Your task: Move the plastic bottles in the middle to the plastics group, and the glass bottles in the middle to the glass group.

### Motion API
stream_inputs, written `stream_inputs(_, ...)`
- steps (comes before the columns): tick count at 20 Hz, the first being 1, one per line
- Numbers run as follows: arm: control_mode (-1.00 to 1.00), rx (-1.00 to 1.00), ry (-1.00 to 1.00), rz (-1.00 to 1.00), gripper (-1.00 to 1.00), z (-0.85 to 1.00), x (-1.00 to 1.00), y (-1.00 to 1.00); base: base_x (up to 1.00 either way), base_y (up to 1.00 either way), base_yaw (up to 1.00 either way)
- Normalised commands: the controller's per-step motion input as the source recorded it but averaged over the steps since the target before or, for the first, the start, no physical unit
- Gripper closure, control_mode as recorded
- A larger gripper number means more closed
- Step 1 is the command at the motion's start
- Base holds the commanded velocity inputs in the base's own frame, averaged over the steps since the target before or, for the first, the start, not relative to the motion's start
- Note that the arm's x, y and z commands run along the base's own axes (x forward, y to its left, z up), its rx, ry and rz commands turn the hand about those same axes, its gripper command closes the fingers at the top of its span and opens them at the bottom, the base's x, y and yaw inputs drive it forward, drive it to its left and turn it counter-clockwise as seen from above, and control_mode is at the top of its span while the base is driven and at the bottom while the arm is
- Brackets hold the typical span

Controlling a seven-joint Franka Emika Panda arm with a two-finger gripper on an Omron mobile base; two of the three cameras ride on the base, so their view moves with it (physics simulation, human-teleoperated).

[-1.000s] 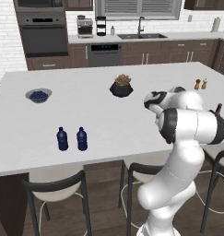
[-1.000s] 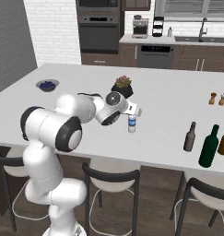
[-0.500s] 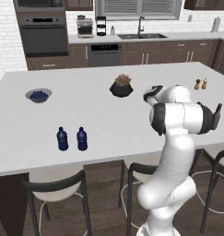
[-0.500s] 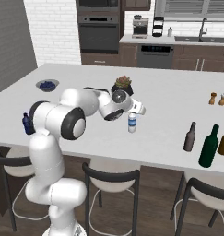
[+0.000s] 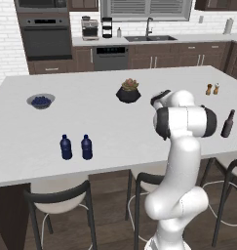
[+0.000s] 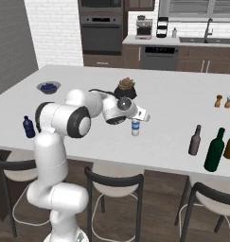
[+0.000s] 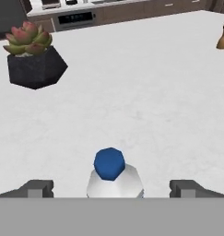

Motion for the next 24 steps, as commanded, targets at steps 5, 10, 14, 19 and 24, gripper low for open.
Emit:
stream_inputs(5,-1.00,0.00,0.00,0.00,-1.00,-0.12,0.03,-0.14,0.00,0.00,0.00)
stream_inputs(10,-1.00,0.00,0.01,0.00,-1.00,0.00,0.00,-0.02,0.00,0.00,0.00)
stream_inputs(14,-1.00,-0.02,0.02,0.00,-1.00,0.00,0.00,0.02,0.00,0.00,0.00)
stream_inputs(19,-1.00,-0.01,0.00,0.00,-1.00,0.00,0.06,0.04,0.00,0.00,0.00)
stream_inputs(24,-1.00,-0.02,0.00,0.00,-1.00,0.00,0.12,0.12,0.00,0.00,0.00)
